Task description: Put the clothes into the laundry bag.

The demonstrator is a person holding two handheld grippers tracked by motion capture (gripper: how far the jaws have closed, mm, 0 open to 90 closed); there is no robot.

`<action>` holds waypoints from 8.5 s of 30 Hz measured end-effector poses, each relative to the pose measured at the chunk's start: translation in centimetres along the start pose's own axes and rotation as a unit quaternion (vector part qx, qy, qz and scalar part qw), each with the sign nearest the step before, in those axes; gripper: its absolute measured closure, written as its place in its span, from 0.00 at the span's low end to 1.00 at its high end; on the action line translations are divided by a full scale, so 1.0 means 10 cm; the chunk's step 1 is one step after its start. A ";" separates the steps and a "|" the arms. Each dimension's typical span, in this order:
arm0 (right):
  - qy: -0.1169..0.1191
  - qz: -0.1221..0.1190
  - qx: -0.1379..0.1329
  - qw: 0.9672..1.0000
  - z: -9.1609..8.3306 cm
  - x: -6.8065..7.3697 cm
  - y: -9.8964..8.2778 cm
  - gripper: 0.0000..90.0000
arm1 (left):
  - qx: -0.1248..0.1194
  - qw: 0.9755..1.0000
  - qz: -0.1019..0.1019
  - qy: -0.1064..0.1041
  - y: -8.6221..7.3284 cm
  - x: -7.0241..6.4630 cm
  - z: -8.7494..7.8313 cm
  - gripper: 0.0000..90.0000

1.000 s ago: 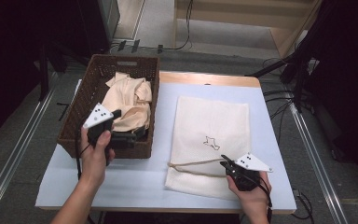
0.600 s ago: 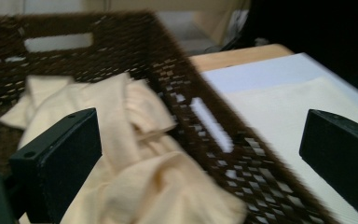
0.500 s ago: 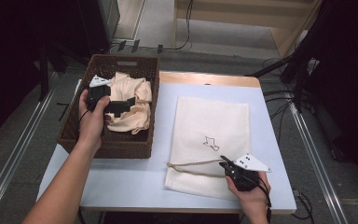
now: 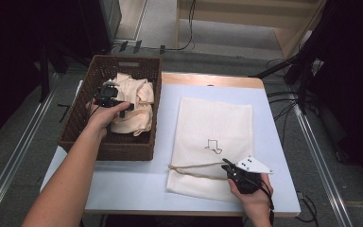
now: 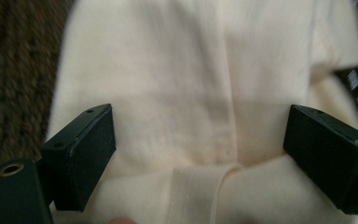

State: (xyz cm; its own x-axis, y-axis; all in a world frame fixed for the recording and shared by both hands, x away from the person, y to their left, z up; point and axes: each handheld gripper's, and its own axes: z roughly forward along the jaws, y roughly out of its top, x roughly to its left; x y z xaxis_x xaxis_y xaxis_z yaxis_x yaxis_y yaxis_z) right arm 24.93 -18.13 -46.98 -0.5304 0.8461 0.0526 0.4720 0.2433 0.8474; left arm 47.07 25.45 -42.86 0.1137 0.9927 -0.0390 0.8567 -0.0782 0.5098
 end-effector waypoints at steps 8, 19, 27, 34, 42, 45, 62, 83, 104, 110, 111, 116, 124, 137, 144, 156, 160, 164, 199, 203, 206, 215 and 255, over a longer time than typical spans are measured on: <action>0.002 0.001 0.003 1.000 0.02 0.00 -0.02 0.96 | 0.040 0.998 0.037 -0.027 -0.04 -0.11 -0.02 0.79; 0.004 0.002 0.006 1.000 0.03 0.00 -0.03 0.96 | 0.084 0.967 0.142 -0.193 -0.13 -0.21 -0.36 0.36; 0.004 0.004 0.013 1.000 0.07 0.02 -0.06 0.96 | -0.098 0.987 -0.013 -0.126 0.24 -0.03 -0.32 0.20; 0.009 0.004 0.011 1.000 0.05 0.00 -0.07 0.95 | -0.029 0.997 -0.033 -0.061 0.31 -0.17 0.12 0.20; 0.012 0.002 0.013 1.000 0.06 0.00 -0.08 0.95 | -0.005 0.995 -0.021 -0.094 0.33 -0.04 -0.10 0.88; 0.013 0.002 0.011 1.000 0.06 -0.01 -0.07 0.95 | -0.025 0.985 0.017 -0.173 0.27 -0.08 -0.39 0.90; 0.012 0.003 0.013 1.000 0.07 0.01 -0.10 0.95 | -0.056 0.977 0.050 -0.201 0.04 -0.08 -0.71 0.18; 0.016 0.005 0.016 1.000 0.09 0.00 -0.11 0.95 | -0.128 0.972 -0.015 -0.198 0.18 0.09 -0.84 0.92; 0.011 0.000 0.018 1.000 0.09 0.01 -0.12 0.92 | 0.126 0.975 0.110 -0.144 -0.07 -0.38 -0.34 0.00; 0.014 0.003 0.017 1.000 0.09 0.01 -0.12 0.92 | 0.189 0.954 0.234 -0.021 -0.28 -0.62 -0.06 0.00; 0.014 0.003 0.018 1.000 0.09 0.01 -0.12 0.92 | 0.189 0.954 0.232 -0.024 -0.28 -0.62 -0.05 0.00; 0.014 0.002 0.017 1.000 0.08 0.01 -0.12 0.92 | 0.181 0.952 0.242 -0.039 -0.29 -0.57 -0.07 0.05; 0.015 0.003 0.019 1.000 0.09 0.01 -0.12 0.92 | 0.178 0.952 0.249 -0.024 -0.24 -0.56 -0.24 0.76; 0.011 0.003 0.017 1.000 0.08 0.01 -0.12 0.95 | -0.055 0.979 0.132 -0.148 -0.09 -0.22 -0.84 0.83; 0.007 0.003 0.018 1.000 0.09 0.01 -0.12 0.96 | -0.066 0.975 0.142 -0.157 -0.09 -0.18 -0.97 0.81; 0.007 0.003 0.020 1.000 0.09 0.01 -0.12 0.96 | 0.140 0.977 0.136 -0.085 -0.03 -0.57 -0.21 0.01; 0.008 0.004 0.020 1.000 0.09 0.01 -0.12 0.96 | 0.174 0.971 0.163 -0.017 -0.12 -0.68 0.05 0.00; 0.008 0.002 0.020 1.000 0.10 0.02 -0.12 0.96 | 0.175 0.972 0.158 -0.015 -0.10 -0.69 0.07 0.00; 0.009 0.001 0.023 1.000 0.10 0.01 -0.12 0.96 | 0.140 0.985 0.009 -0.103 0.06 -0.43 0.03 0.13; 0.011 0.002 0.026 1.000 0.11 0.01 -0.12 0.96 | 0.144 0.986 0.022 -0.084 0.05 -0.52 0.07 0.02; 0.008 -0.001 0.027 1.000 0.11 0.01 -0.12 0.96 | 0.144 0.986 0.043 -0.071 0.02 -0.56 0.08 0.01; 0.008 -0.001 0.025 1.000 0.11 0.01 -0.12 0.96 | 0.147 0.979 0.141 -0.018 -0.03 -0.64 0.01 0.38; 0.011 0.002 0.026 1.000 0.11 0.01 -0.12 0.96 | 0.133 0.983 0.126 -0.027 -0.03 -0.55 -0.05 0.69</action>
State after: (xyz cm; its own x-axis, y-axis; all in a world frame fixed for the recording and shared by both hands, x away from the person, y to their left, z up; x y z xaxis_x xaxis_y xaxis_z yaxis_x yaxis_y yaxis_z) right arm 25.06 -17.83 -48.57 -0.5434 0.8368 0.0674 0.5101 0.2653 0.8182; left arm 45.93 20.07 -42.36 0.3602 0.9328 0.0111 0.8983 -0.3500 0.2657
